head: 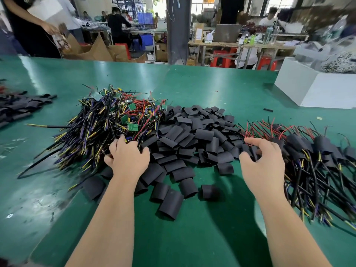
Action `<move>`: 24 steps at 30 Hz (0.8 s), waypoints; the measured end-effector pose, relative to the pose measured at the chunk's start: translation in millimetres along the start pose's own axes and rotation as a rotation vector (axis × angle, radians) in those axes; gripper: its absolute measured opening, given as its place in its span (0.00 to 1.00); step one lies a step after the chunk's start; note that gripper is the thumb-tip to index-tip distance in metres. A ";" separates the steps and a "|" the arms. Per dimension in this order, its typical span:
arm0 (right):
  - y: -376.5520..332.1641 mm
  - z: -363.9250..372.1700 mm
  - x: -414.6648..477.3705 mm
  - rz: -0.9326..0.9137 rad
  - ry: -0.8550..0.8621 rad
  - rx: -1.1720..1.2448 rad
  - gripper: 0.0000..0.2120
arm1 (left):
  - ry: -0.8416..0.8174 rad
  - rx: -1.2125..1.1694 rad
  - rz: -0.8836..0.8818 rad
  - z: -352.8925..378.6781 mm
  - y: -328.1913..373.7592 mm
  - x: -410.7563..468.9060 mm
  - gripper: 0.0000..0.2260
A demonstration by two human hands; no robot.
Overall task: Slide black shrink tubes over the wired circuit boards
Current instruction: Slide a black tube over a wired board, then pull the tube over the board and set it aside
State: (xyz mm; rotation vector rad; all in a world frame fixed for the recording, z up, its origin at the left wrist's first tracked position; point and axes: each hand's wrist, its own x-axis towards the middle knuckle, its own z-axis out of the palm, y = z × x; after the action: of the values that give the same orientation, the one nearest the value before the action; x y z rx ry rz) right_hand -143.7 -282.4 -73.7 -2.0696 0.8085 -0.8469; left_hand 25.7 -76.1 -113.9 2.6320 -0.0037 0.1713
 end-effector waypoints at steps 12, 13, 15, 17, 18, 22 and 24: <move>5.2 7.5 -0.4 -0.084 0.054 0.125 0.14 | 0.552 -0.364 0.278 -19.3 11.5 -15.4 0.21; 4.3 8.1 -1.1 -0.082 0.039 0.197 0.15 | 0.622 -0.417 0.368 -21.2 13.9 -17.9 0.20; 1.3 10.3 -3.0 -0.065 -0.045 0.356 0.16 | 0.727 -0.485 0.572 -21.4 19.4 -22.9 0.18; -2.1 14.6 -6.2 -0.007 -0.201 0.528 0.17 | 0.733 -0.522 0.741 -18.5 28.0 -29.1 0.16; -4.5 17.6 -8.9 0.027 -0.290 0.606 0.17 | 0.703 -0.525 0.812 -16.9 32.9 -32.9 0.17; -8.6 35.0 -20.6 0.096 -0.575 0.766 0.18 | 0.324 -0.568 0.998 -6.1 49.4 -51.4 0.28; -8.1 42.9 -23.7 0.097 -0.605 0.753 0.17 | 0.057 -0.637 0.997 -1.5 53.9 -59.5 0.37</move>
State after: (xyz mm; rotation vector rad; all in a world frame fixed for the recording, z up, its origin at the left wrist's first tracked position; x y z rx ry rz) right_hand -122.4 -243.5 -95.8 -1.4561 0.1961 -0.3398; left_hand -35.3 -124.3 -94.0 1.7778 -1.1461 0.4781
